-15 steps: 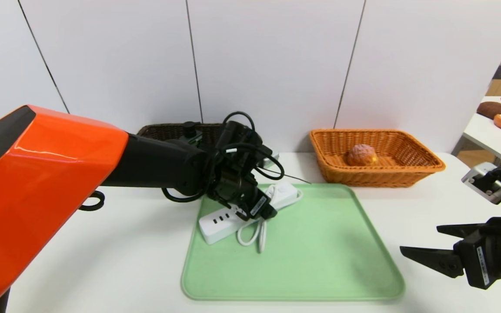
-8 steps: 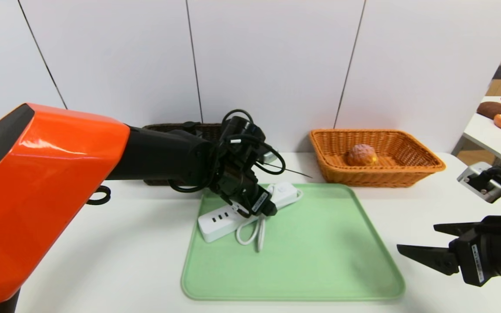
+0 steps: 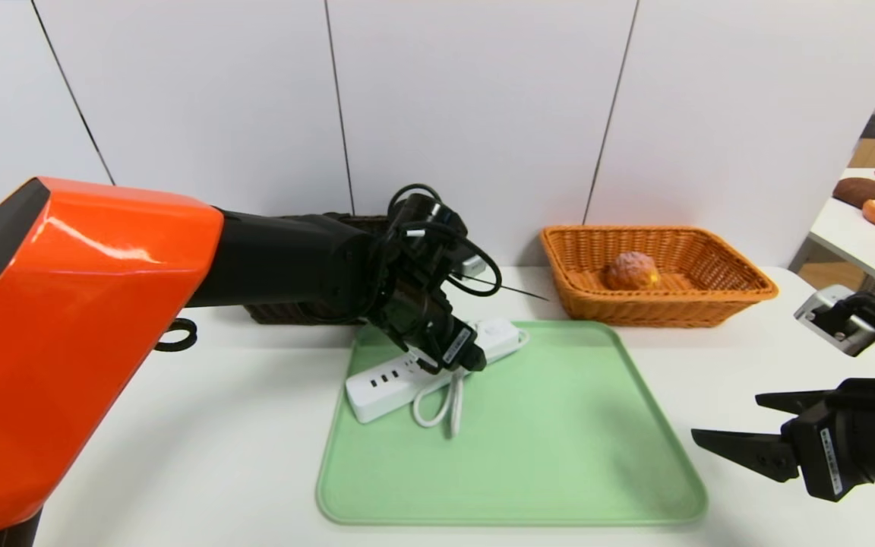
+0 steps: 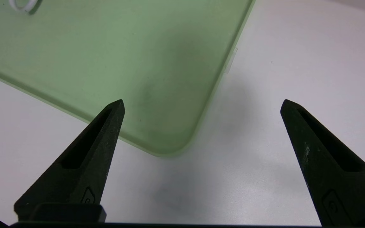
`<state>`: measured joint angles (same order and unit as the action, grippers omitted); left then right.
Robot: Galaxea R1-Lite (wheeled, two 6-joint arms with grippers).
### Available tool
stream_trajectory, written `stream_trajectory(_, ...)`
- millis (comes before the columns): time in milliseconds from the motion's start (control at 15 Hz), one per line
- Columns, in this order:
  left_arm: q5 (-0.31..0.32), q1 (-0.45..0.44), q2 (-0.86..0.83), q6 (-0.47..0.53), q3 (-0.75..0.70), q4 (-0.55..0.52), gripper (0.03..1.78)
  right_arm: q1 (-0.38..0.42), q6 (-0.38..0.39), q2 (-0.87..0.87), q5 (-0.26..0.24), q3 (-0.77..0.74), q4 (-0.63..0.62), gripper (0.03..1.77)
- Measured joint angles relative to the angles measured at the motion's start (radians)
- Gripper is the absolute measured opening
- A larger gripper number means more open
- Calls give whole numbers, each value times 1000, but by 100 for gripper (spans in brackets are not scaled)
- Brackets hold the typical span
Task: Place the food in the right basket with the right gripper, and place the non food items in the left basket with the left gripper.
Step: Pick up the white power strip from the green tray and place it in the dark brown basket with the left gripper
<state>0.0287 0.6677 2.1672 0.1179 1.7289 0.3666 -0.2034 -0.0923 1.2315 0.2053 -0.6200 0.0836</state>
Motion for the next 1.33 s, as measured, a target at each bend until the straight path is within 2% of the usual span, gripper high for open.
stream_trajectory(600, -35, 1, 0, -1, 111, 130, 169, 0, 0, -12, 0, 0, 0, 170)
stream_trajectory(1000, -60, 15, 10, -3, 233, 318, 169, -1, 0, -26, 0, 8, 1, 170)
stream_trajectory(1133, -87, 22, 15, 0, 242, 344, 169, -1, 0, -32, 1, 16, 1, 170)
stream_trajectory(1333, -94, 32, 17, 3, 245, 368, 169, -2, 0, -37, 1, 23, 0, 170)
